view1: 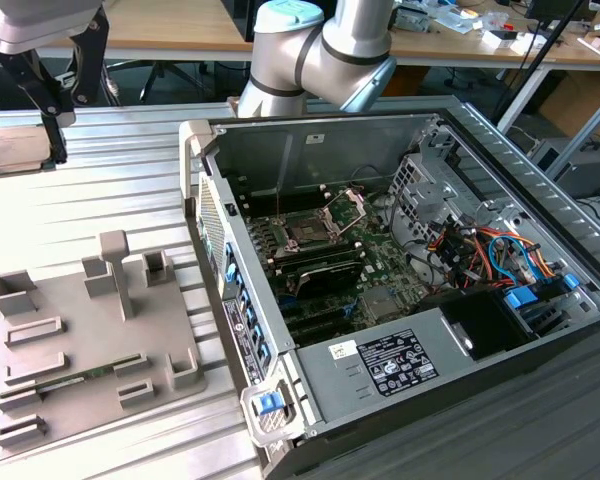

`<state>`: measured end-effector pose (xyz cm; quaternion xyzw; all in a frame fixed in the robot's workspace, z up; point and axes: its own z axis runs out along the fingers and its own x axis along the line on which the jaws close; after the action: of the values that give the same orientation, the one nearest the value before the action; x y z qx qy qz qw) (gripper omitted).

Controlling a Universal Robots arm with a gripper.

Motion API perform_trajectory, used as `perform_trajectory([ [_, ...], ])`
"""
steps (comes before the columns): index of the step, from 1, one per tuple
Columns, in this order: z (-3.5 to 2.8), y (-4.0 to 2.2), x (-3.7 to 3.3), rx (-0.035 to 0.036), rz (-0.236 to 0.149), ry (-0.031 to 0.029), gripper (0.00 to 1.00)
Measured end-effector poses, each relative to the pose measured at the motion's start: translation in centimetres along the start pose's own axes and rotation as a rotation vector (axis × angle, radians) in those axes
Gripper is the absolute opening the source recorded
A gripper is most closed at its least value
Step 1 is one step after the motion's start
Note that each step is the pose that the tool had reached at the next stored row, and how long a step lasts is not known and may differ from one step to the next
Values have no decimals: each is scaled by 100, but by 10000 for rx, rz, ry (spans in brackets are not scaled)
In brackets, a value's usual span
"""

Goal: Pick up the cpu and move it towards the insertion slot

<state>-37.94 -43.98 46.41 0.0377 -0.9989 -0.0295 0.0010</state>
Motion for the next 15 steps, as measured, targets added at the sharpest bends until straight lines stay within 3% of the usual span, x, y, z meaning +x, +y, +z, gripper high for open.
perform_trajectory([
  [15, 2, -10, -140, 0, 0, 0, 55],
])
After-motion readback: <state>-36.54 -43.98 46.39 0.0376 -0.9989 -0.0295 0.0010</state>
